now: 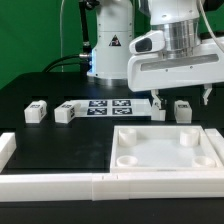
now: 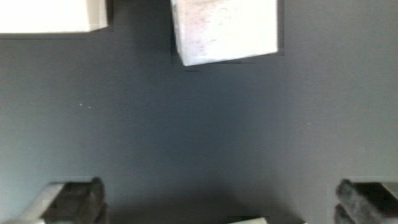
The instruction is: Assemble one leg
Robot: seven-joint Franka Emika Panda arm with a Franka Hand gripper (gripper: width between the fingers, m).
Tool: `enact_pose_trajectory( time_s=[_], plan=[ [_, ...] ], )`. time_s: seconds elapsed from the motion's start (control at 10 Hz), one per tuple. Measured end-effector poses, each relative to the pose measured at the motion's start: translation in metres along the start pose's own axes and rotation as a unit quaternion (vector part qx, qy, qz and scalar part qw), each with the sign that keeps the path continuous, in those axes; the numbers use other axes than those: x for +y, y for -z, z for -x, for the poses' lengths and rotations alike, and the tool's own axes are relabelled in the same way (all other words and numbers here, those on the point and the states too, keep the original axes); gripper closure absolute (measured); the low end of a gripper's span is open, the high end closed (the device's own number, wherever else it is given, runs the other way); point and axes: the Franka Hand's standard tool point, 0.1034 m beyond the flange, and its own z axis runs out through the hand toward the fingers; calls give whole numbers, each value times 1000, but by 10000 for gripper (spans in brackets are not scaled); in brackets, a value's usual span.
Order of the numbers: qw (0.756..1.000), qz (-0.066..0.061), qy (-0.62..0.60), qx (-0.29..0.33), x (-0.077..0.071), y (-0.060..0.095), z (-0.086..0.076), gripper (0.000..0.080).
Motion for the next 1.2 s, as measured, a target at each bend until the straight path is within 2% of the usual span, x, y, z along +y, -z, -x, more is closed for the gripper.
enact_pose_trajectory(
  time_s=[0.1, 0.2, 0.3, 0.4, 0.5, 0.6, 0.8, 0.9, 1.2],
  plan=[
    [998, 3, -4, -63, -1, 3, 1, 150],
    [996, 7, -18, -84, -9, 6, 0, 150],
    [990, 26, -18, -139, -15, 4, 16, 150],
    [981, 43, -19, -190, -20, 1, 23, 150],
    [978, 44, -18, -205, -21, -4, 21, 150],
    [967, 46, -6, -251, -16, -8, 32, 150],
    [937, 35, 18, -347, -6, -17, 40, 150],
    [929, 32, 23, -369, -5, -21, 40, 150],
    [927, 26, 35, -372, -5, -24, 43, 150]
  ],
)
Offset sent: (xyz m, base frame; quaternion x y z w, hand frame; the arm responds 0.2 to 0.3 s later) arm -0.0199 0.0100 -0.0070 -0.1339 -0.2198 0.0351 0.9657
